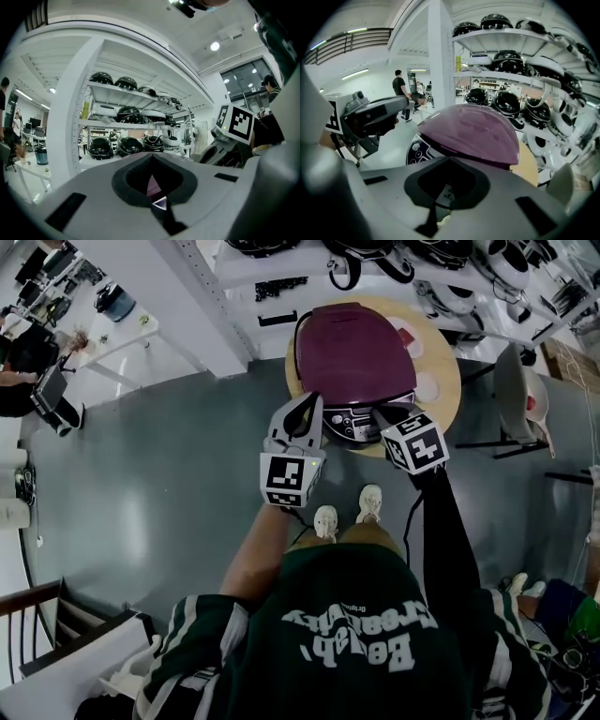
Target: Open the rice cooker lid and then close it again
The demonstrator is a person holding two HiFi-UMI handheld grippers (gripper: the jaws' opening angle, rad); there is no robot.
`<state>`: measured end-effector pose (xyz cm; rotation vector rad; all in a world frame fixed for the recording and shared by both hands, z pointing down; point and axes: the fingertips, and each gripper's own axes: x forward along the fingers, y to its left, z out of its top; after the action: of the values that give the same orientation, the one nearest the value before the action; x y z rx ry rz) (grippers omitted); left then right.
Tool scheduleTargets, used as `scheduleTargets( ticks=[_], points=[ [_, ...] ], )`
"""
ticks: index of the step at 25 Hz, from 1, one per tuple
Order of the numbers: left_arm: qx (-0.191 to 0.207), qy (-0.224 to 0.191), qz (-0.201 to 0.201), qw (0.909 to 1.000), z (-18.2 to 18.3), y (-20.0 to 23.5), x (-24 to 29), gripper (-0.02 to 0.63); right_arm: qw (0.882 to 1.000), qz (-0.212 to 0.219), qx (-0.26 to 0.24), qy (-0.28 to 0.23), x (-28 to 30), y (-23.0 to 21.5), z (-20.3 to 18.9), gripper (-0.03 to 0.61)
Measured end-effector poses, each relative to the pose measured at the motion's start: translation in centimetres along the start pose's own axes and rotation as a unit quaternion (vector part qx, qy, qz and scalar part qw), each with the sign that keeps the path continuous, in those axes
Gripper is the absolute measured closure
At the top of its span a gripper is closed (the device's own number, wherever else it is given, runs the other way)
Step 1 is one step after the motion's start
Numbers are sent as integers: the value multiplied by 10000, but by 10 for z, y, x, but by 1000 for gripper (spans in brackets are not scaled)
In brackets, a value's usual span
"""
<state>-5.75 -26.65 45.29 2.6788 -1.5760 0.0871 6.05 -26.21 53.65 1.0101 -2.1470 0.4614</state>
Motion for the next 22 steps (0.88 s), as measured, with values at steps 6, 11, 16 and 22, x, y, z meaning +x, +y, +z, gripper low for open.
scheduleTargets(
  ticks=[6,11,16,22],
  points=[
    [-20,16,58,10000,5,6,1,614,10000,22,-26,32,-2,-1,2,574],
    [4,6,39,10000,5,7,4,614,10000,32,-36,56,0,-1,3,575],
    [14,9,22,10000,3,4,5,614,9997,189,-62,155,3,0,0,574],
    [14,67,30,10000,2,5,7,614,9995,284,-7,159,2,-1,1,574]
  ],
)
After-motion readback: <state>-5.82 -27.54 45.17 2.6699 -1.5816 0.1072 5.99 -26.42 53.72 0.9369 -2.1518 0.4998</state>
